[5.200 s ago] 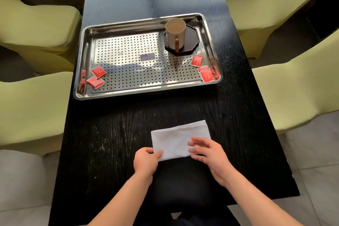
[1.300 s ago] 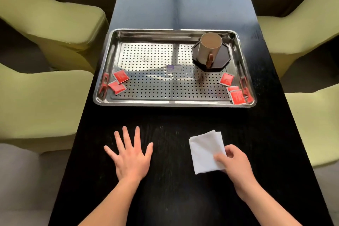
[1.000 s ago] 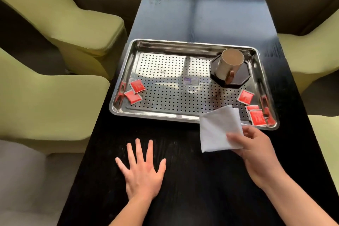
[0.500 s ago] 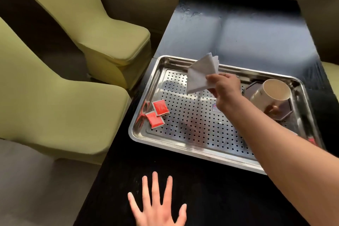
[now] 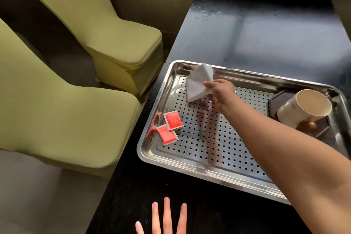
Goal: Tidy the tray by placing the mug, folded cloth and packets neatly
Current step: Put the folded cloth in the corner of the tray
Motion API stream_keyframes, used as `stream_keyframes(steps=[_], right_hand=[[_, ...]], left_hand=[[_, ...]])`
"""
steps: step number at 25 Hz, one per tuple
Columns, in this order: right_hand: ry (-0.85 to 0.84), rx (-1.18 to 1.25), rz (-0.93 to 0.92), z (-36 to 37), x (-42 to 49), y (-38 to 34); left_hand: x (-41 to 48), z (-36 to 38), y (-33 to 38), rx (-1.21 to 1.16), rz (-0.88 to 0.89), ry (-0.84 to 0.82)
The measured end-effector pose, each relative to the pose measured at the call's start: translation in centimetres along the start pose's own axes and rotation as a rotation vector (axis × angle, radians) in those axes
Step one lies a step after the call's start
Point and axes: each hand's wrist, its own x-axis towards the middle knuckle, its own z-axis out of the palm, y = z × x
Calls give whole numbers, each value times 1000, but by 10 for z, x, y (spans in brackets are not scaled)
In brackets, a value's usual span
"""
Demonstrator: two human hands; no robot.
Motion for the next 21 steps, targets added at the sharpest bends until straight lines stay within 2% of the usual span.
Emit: stream_keyframes(steps=[4, 7, 14, 17, 21], right_hand=[[176, -622, -142, -3, 7, 16], [212, -856, -383, -7, 0, 26], [-41, -1232, -905, 9, -47, 55], [-122, -1190, -781, 9, -71, 63], [-202, -1082, -636, -48, -125, 86]], left_hand=[[-5, 1, 1, 30, -1, -2], [-10, 2, 5, 0, -30, -11], [-19, 6, 13, -106, -77, -67], [-19, 4, 16, -167, -100, -86], [-18, -8, 16, -280, -114, -148]])
